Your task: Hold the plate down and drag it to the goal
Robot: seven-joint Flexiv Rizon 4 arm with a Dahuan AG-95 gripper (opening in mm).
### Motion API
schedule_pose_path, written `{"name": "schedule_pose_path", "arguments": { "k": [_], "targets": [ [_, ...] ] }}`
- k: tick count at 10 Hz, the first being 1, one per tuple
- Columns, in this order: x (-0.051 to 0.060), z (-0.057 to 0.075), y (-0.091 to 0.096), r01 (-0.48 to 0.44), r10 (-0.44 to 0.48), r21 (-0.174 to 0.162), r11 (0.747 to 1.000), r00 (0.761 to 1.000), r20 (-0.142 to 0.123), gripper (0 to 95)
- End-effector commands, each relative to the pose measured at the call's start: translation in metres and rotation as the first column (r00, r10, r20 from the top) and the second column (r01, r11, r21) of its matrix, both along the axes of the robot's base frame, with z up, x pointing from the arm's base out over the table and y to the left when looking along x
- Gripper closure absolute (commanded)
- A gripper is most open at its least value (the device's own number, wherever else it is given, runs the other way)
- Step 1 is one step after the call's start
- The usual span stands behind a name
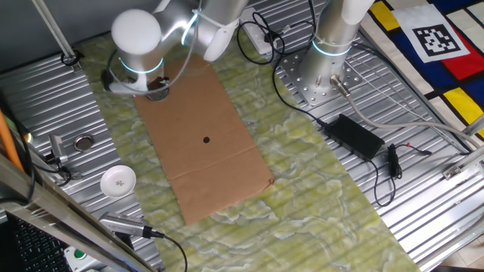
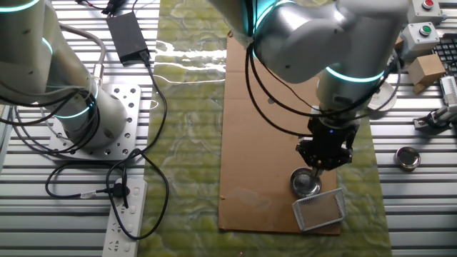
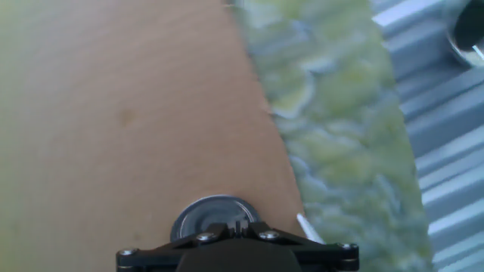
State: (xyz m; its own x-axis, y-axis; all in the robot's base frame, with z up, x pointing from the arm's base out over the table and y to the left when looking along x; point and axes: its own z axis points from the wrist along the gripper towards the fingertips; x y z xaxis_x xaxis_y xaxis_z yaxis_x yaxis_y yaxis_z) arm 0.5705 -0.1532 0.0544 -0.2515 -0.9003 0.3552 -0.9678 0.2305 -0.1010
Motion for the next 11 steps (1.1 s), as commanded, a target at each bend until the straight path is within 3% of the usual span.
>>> {"name": "schedule_pose_path", "arguments": {
  "k": [1, 3, 8, 11],
  "targets": [
    [0.0003, -0.0026, 0.0003, -0.314, 0.310, -0.020, 0.949, 0.945, -0.109, 95.0],
    [0.0003, -0.0026, 0.0003, -0.345, 0.340, -0.022, 0.938, 0.934, -0.110, 95.0],
    [0.0003, -0.0026, 0.0003, -0.368, 0.364, -0.039, 0.929, 0.927, -0.086, 95.0],
    [0.0003, -0.0026, 0.0003, -0.400, 0.396, -0.030, 0.916, 0.913, -0.099, 95.0]
  ]
}}
